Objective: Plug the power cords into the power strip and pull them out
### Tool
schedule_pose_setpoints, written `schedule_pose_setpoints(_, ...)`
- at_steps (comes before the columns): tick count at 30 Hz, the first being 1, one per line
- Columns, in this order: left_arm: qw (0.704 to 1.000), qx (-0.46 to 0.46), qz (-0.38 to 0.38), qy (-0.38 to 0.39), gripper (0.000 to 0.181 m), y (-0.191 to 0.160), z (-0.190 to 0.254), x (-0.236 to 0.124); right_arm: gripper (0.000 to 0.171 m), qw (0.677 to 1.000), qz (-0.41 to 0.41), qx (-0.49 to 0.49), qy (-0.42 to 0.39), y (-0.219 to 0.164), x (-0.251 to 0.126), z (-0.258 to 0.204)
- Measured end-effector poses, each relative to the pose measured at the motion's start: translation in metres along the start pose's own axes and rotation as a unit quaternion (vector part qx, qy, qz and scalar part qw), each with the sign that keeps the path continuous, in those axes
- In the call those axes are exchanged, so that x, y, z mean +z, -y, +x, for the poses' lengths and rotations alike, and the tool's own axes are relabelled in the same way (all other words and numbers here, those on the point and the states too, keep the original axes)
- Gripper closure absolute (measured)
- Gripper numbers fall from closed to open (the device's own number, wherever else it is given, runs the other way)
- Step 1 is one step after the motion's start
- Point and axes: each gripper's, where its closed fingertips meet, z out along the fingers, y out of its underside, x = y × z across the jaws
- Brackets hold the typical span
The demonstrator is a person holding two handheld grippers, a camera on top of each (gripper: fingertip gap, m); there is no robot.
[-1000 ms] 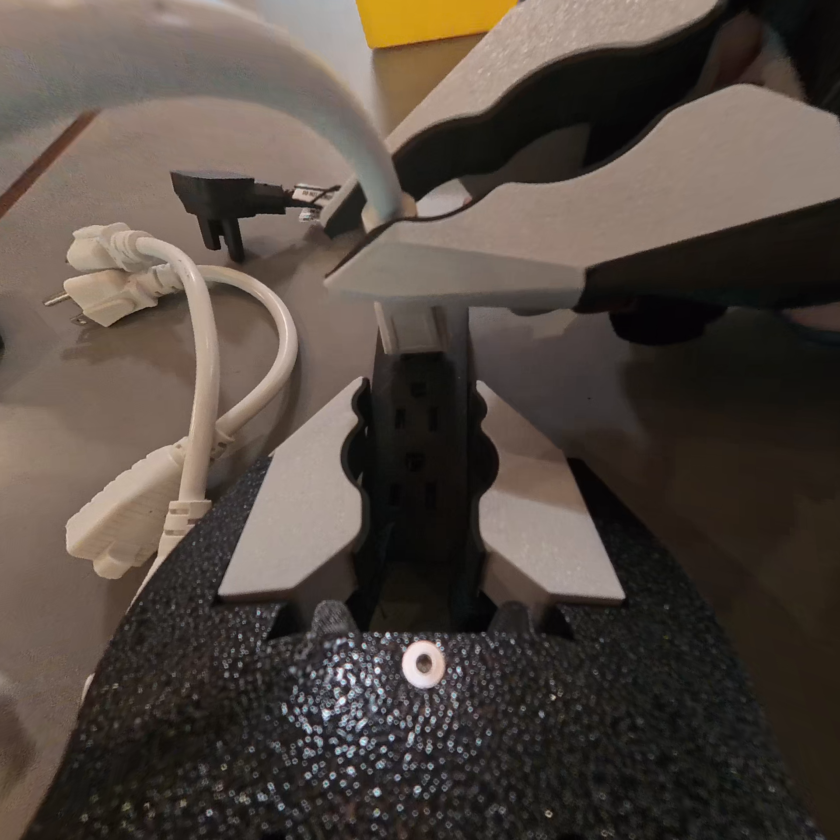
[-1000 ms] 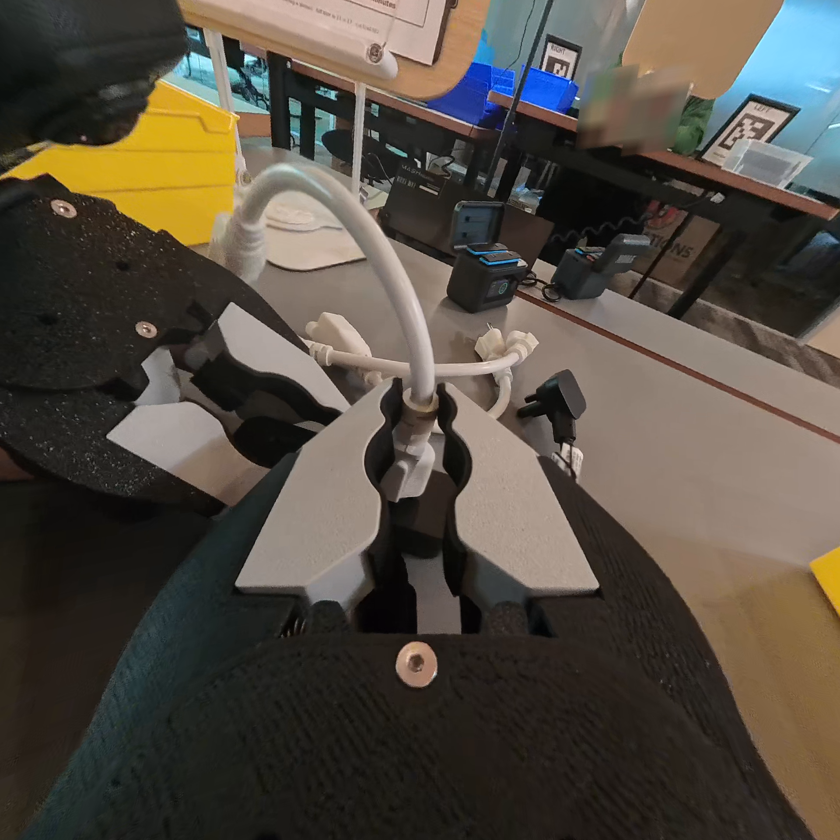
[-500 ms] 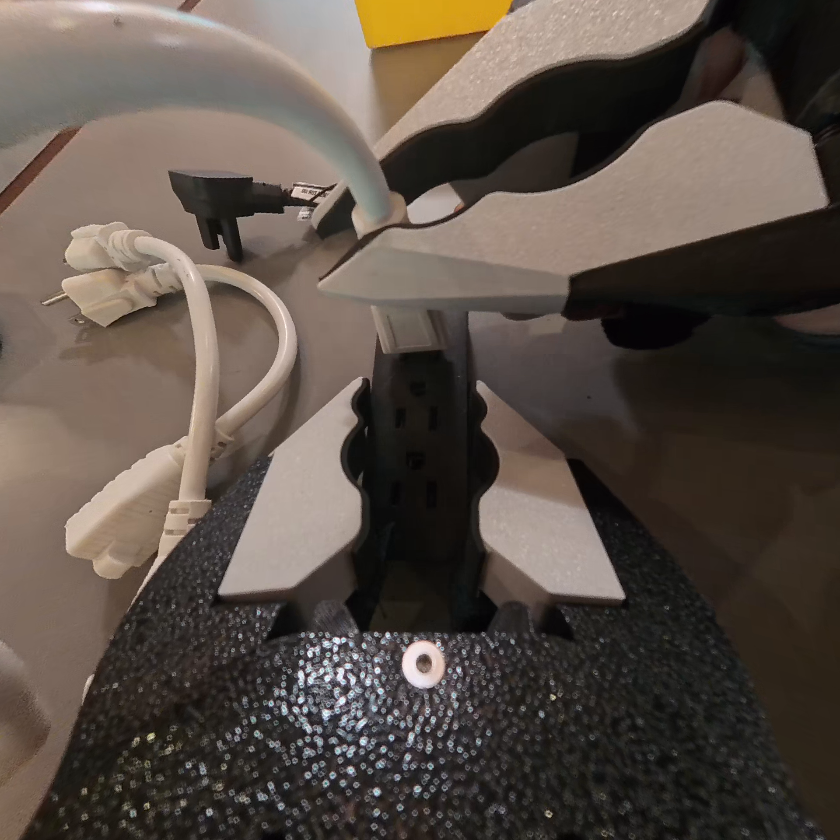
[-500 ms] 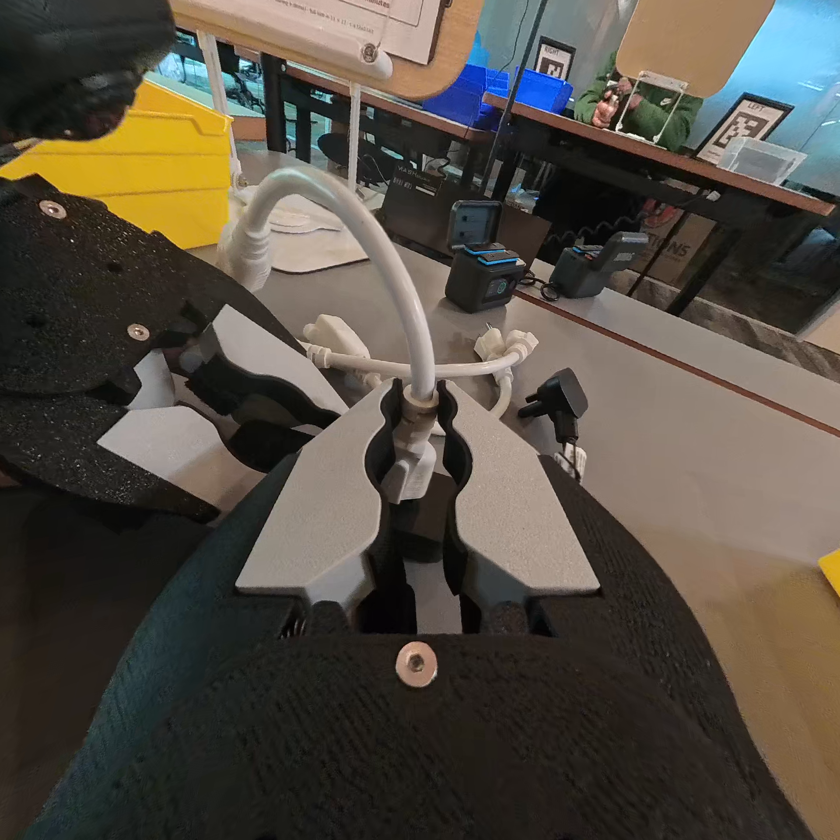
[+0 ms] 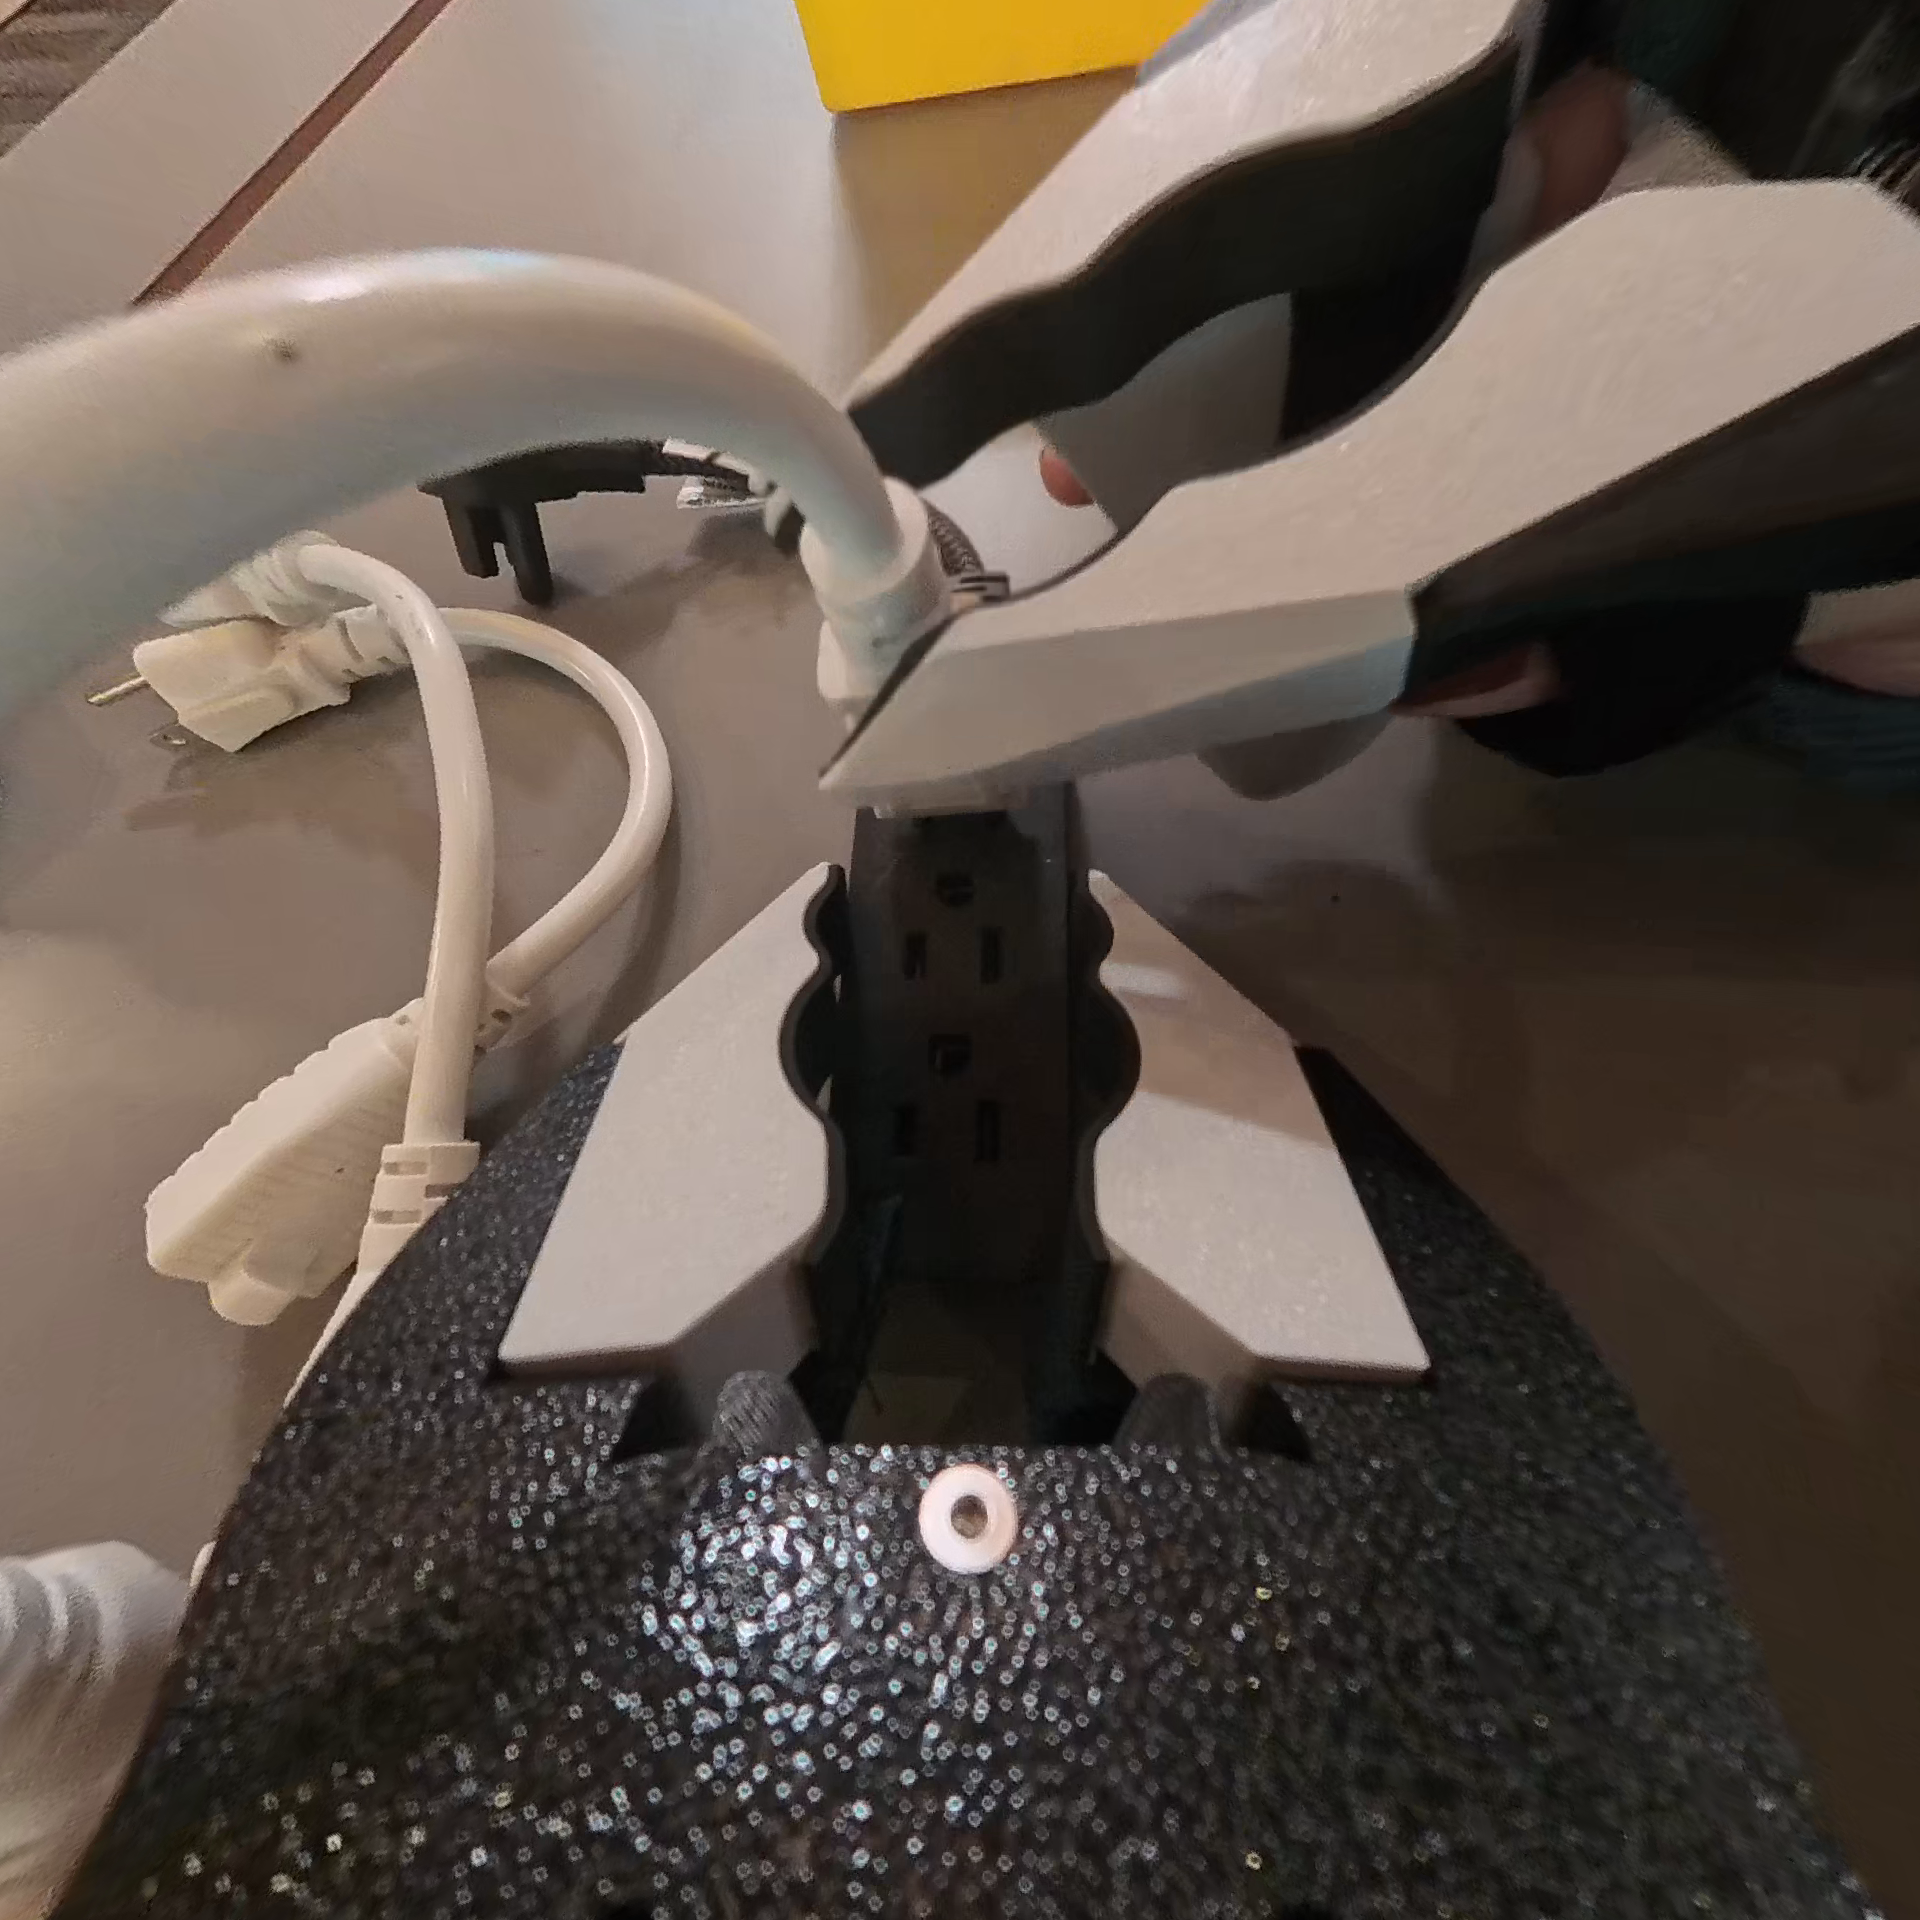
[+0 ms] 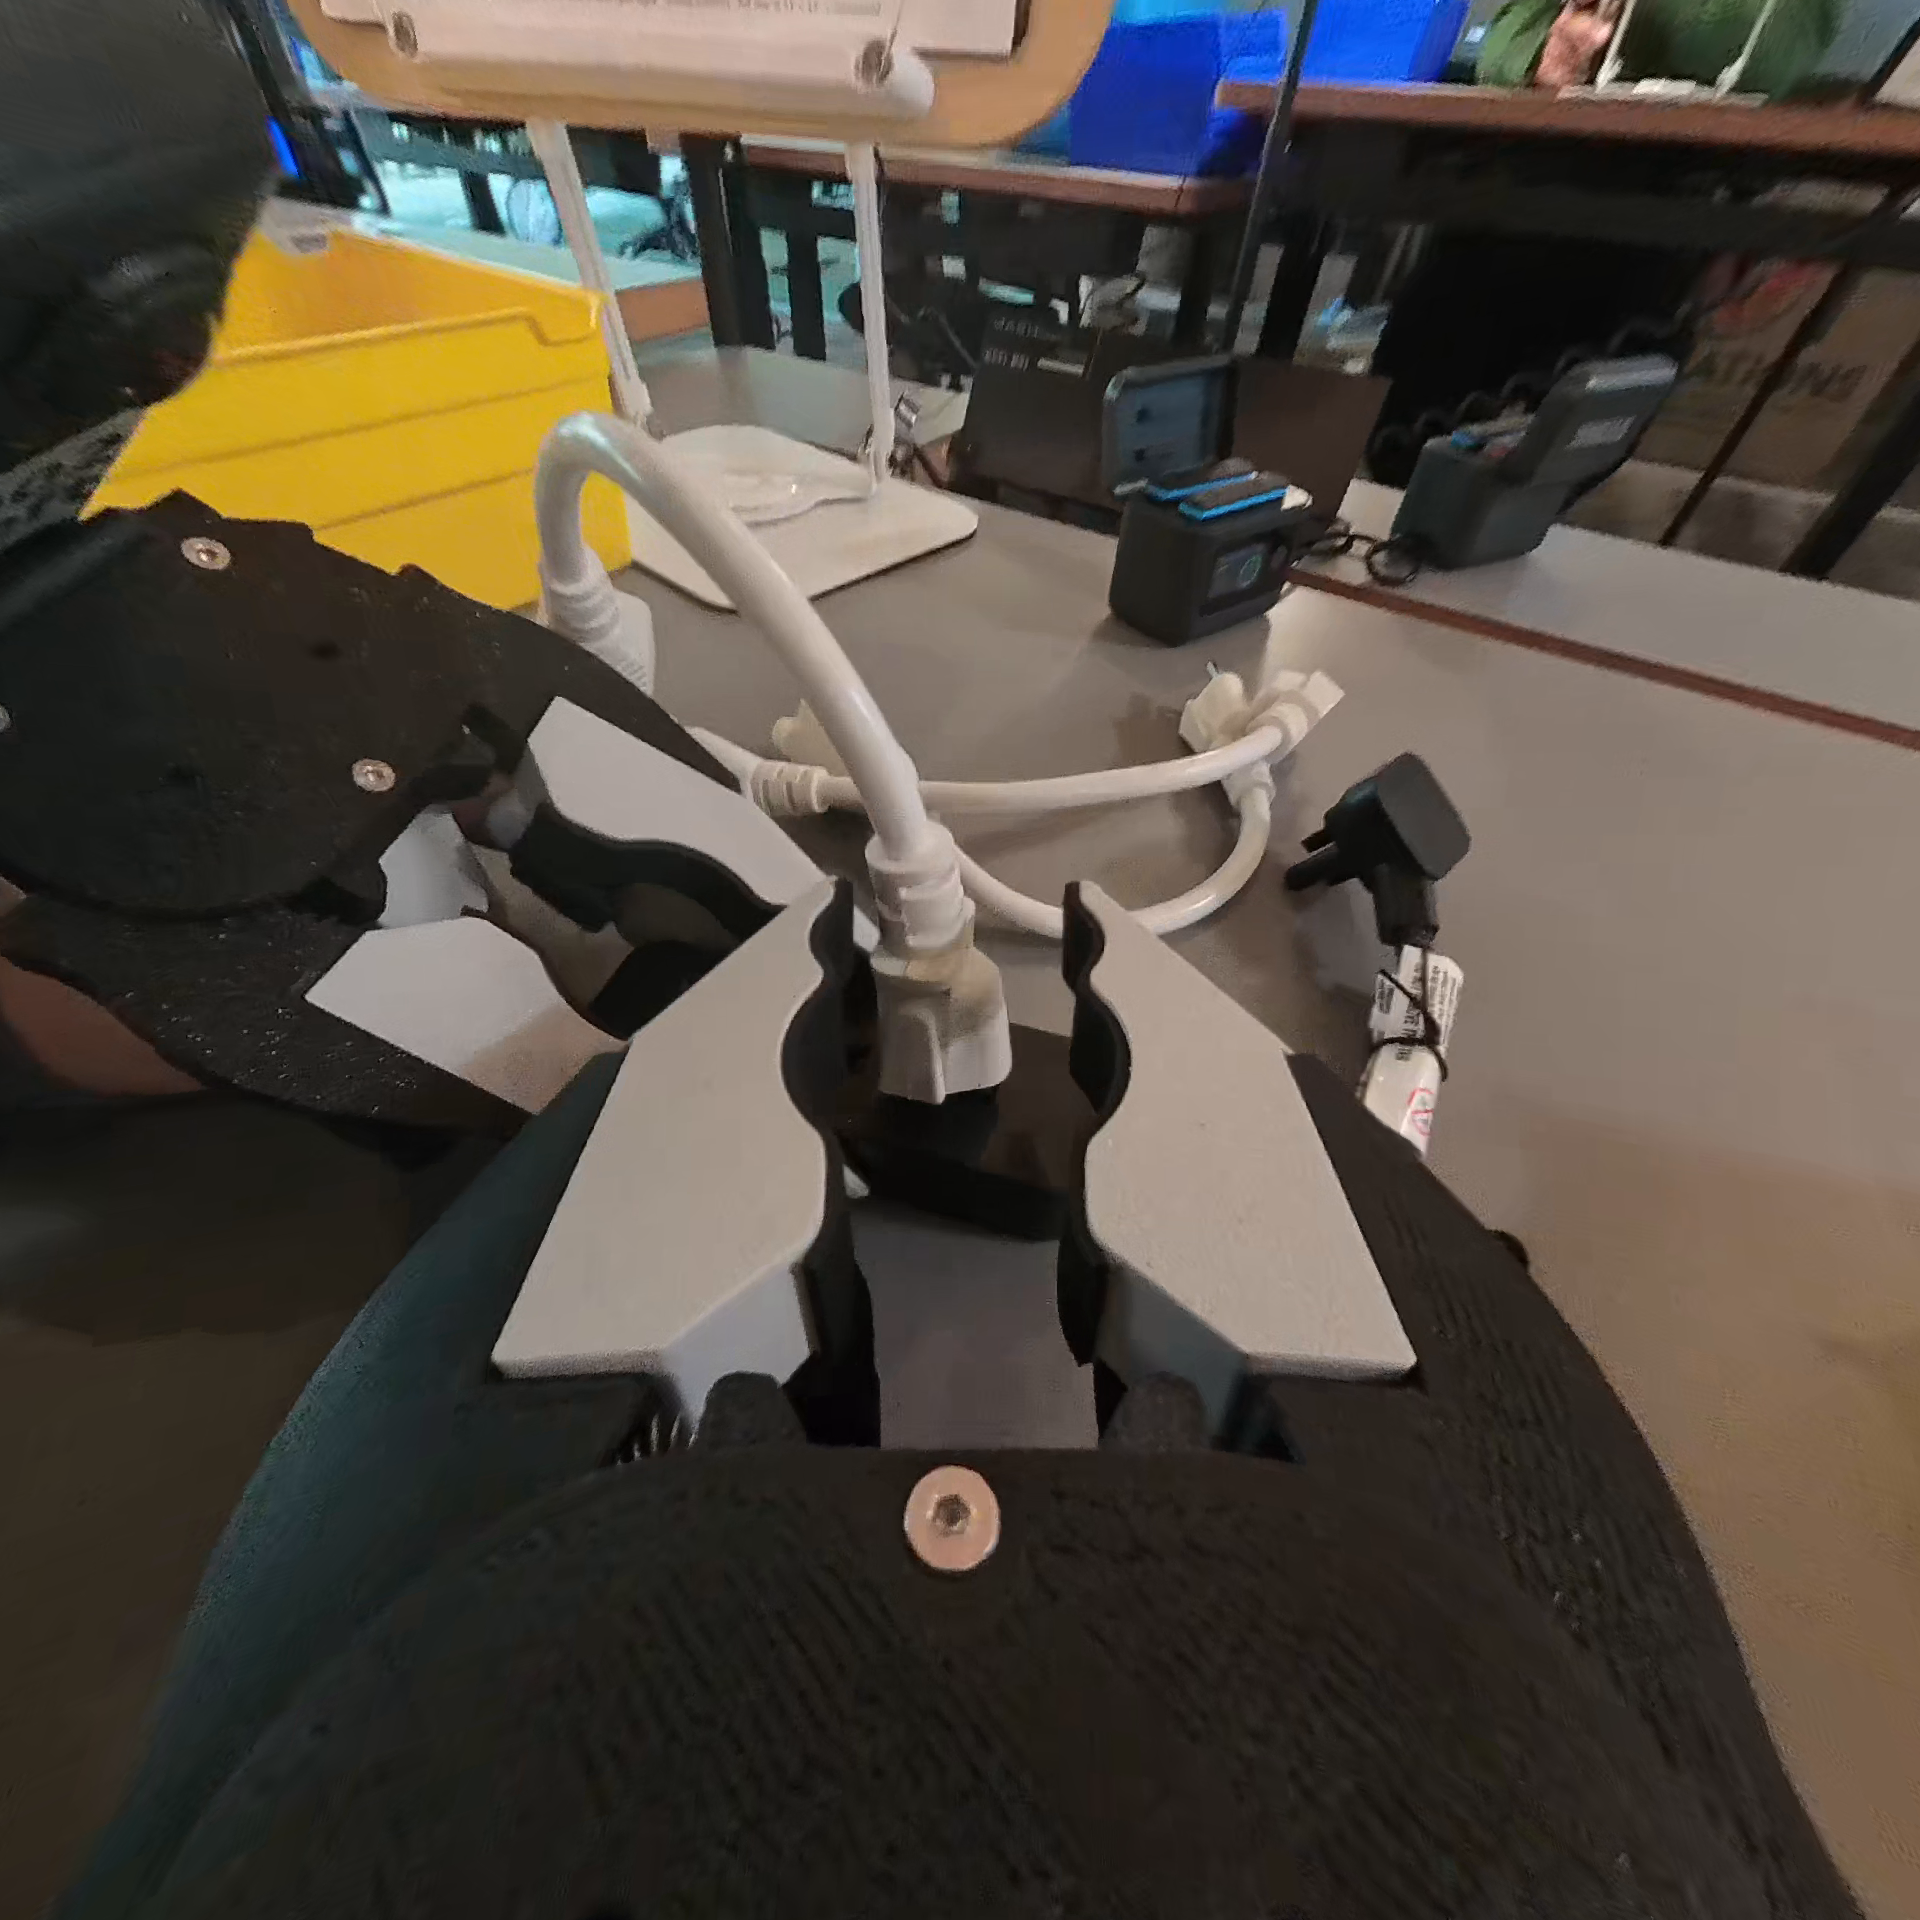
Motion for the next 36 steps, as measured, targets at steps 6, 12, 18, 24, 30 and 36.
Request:
schedule_pose_setpoints(6, 1.000, 0.001, 0.000, -0.001, 0.139, 0.0001, -0.0001, 0.0000, 0.153, 0.999, -0.020, -0.031, -0.003, -0.0050, 0.0022, -0.0056)
schedule_pose_setpoints(12, 1.000, 0.002, 0.001, 0.000, 0.139, 0.0003, -0.0001, 0.0000, 0.154, 0.999, -0.028, -0.029, -0.006, -0.0079, 0.0011, -0.0007)
schedule_pose_setpoints(18, 1.000, 0.004, 0.001, -0.001, 0.139, 0.0003, 0.0008, 0.0000, 0.154, 0.999, -0.030, 0.000, 0.024, -0.0089, 0.0010, -0.0006)
schedule_pose_setpoints(24, 1.000, 0.001, 0.000, 0.000, 0.139, 0.0002, 0.0007, 0.0002, 0.154, 0.999, -0.035, -0.035, -0.003, -0.0098, 0.0017, -0.0018)
schedule_pose_setpoints(30, 1.000, -0.002, -0.001, 0.005, 0.139, 0.0003, 0.0000, 0.0002, 0.154, 0.997, -0.039, -0.062, -0.024, -0.0099, 0.0042, -0.0020)
schedule_pose_setpoints(36, 1.000, -0.003, -0.001, 0.006, 0.139, 0.0001, -0.0001, 0.0002, 0.154, 0.998, -0.041, -0.054, -0.017, -0.0103, 0.0037, -0.0001)
